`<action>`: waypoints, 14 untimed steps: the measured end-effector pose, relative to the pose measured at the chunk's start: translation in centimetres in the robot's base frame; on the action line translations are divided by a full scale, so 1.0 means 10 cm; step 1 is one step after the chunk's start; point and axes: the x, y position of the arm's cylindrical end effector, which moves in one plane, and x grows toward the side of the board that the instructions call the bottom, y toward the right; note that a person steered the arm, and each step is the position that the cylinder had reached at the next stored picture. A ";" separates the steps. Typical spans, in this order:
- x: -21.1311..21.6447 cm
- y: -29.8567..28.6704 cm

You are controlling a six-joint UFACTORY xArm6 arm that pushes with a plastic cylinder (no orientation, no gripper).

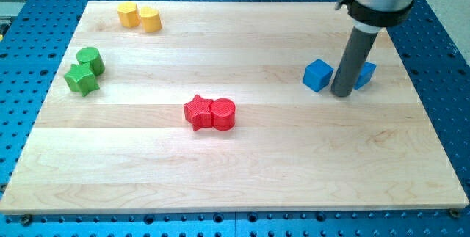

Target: Move the cube to the top right of the red circle

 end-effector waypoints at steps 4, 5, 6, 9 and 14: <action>-0.03 -0.34; -0.07 -0.25; -0.11 -0.20; -0.57 -0.25; -0.95 -0.93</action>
